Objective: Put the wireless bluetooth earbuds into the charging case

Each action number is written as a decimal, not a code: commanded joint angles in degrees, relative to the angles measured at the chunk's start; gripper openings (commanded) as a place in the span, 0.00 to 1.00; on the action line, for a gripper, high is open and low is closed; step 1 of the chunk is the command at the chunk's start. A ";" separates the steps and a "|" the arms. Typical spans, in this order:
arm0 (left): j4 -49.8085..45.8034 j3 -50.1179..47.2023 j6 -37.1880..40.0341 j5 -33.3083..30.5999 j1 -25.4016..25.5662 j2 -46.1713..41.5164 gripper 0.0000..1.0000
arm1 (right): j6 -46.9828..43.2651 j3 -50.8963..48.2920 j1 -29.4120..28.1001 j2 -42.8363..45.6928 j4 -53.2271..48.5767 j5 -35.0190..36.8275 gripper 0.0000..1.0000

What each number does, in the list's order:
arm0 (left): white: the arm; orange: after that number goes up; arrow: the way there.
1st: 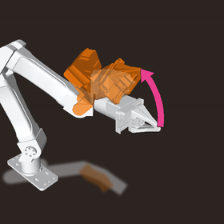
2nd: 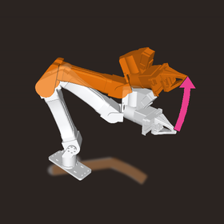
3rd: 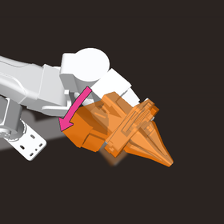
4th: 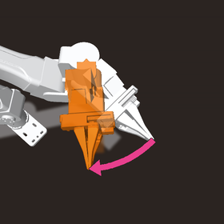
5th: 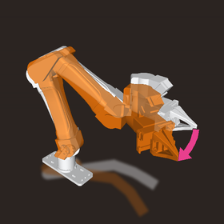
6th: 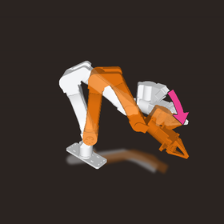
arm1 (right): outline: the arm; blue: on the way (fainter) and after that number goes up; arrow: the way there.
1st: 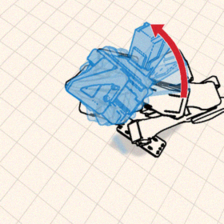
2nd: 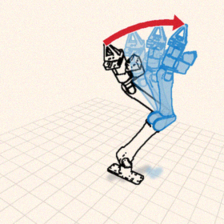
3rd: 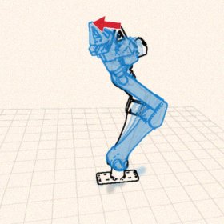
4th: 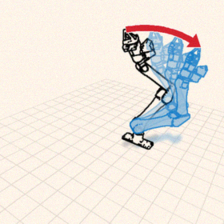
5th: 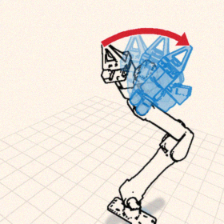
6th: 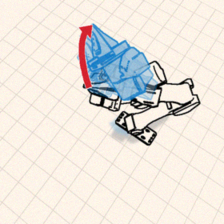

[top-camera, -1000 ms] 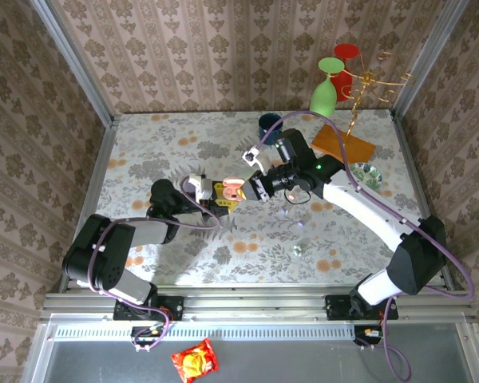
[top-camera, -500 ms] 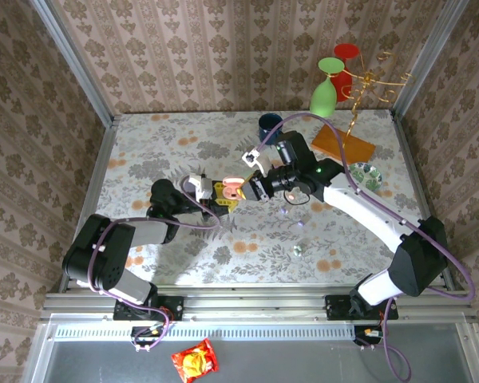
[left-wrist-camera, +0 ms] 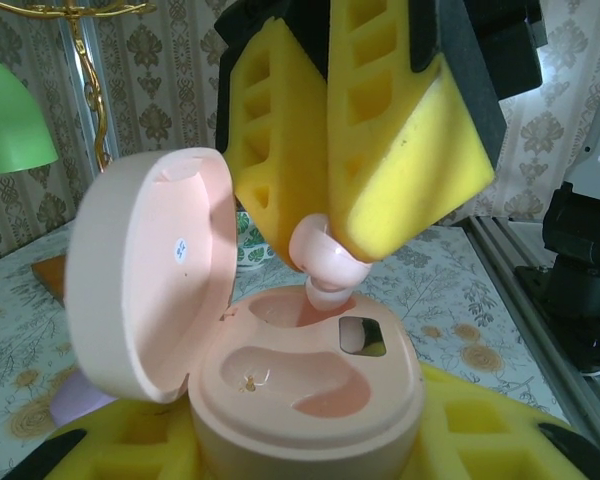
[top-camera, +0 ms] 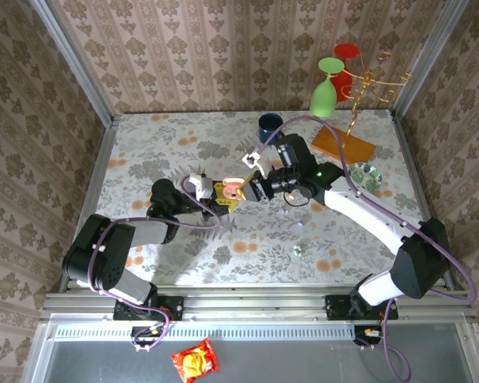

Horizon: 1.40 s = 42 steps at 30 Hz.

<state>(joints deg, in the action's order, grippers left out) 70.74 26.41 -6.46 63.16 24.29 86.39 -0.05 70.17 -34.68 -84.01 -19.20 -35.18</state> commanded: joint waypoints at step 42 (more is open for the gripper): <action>3.66 3.03 -4.40 3.03 0.06 -0.59 0.35 | -1.72 -2.33 -1.88 2.09 4.22 7.89 0.29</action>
<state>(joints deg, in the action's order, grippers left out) 72.05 28.34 -10.52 64.47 24.16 86.50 -0.89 66.24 -36.18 -80.84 -12.75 -30.33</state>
